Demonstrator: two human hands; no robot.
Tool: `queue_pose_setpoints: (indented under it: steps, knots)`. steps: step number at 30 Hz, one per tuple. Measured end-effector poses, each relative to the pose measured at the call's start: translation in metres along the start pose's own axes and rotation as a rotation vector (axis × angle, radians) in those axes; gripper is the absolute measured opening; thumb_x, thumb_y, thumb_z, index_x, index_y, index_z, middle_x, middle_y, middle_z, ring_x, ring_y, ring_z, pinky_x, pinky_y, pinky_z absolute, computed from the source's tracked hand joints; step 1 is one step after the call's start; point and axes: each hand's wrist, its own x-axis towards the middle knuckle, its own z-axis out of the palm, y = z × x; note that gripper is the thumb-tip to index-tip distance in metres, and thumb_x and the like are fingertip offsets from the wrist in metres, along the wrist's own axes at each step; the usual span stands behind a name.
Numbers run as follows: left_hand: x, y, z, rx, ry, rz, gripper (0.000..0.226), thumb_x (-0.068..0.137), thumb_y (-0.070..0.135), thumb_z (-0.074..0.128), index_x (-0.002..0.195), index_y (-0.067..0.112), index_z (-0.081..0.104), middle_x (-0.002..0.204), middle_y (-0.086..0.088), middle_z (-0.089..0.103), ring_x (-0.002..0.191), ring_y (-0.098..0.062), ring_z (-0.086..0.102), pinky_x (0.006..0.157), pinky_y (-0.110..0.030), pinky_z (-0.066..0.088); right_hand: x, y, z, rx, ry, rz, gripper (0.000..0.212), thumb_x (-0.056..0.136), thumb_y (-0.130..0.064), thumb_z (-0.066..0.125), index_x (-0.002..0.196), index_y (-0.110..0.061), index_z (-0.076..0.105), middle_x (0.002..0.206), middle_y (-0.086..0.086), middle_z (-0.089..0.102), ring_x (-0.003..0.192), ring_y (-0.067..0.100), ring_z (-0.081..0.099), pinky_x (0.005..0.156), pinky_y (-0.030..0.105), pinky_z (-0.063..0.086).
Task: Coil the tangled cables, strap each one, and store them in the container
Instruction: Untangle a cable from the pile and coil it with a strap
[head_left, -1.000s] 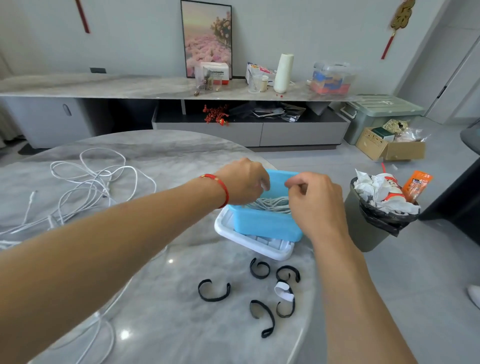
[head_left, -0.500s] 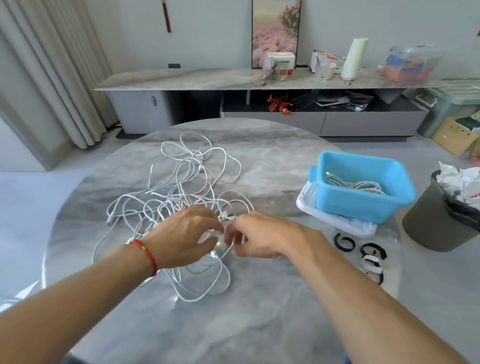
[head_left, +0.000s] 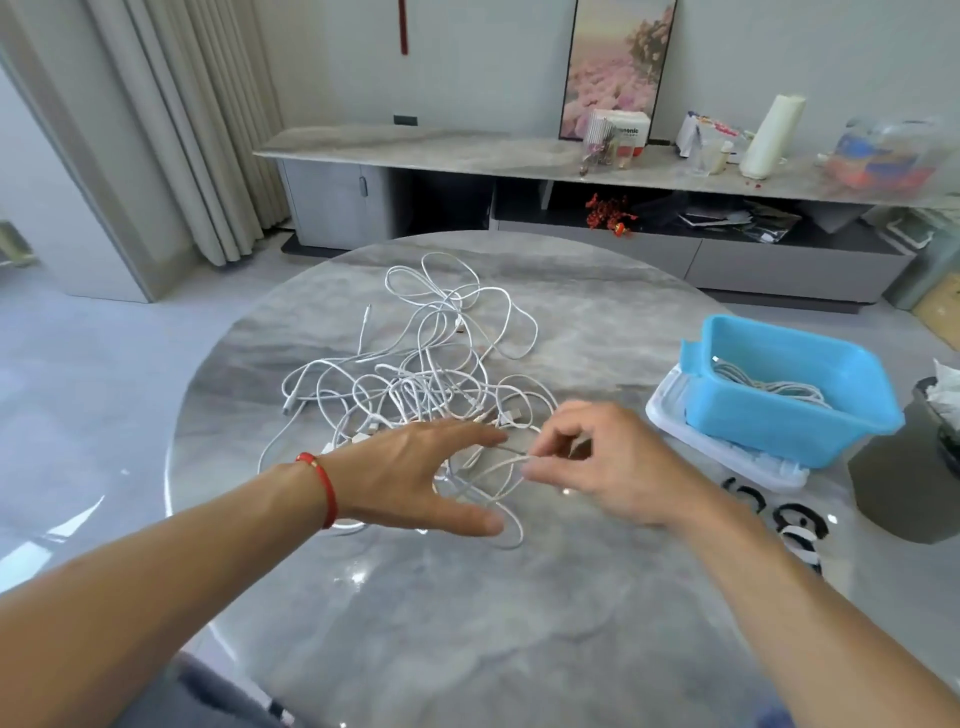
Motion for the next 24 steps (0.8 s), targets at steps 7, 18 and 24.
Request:
queue_pose_setpoints:
  steps: [7,18,24]
  knots:
    - [0.023,-0.013,0.0,0.171,0.156,0.134,0.016,0.085,0.02,0.072,0.1,0.02,0.074,0.122,0.003,0.066,0.118,-0.017,0.057,0.117,-0.035,0.027,-0.007,-0.029,-0.017,1.114,0.013,0.003,0.023,0.101,-0.02,0.051,0.088,-0.002,0.052,0.121,0.031,0.069,0.125,0.045,0.062,0.117,0.053,0.04]
    - [0.052,-0.017,-0.005,0.264,0.333,0.101,0.006,0.079,0.028,0.074,0.083,0.025,0.078,0.102,0.008,0.072,0.11,-0.016,0.061,0.118,-0.036,0.022,0.01,-0.018,0.0,-0.604,-0.006,0.19,0.025,0.088,-0.056,0.07,0.096,-0.032,0.07,0.085,-0.008,0.069,0.09,0.016,0.064,0.077,0.033,0.048]
    - [0.052,-0.03,-0.004,0.353,0.262,0.068,0.017,0.078,0.028,0.075,0.094,0.029,0.076,0.109,0.011,0.069,0.118,-0.012,0.057,0.122,-0.039,0.019,0.011,-0.022,-0.026,-0.068,0.128,-0.01,0.028,0.099,-0.033,0.063,0.075,-0.025,0.073,0.087,-0.008,0.072,0.079,0.007,0.063,0.075,0.028,0.048]
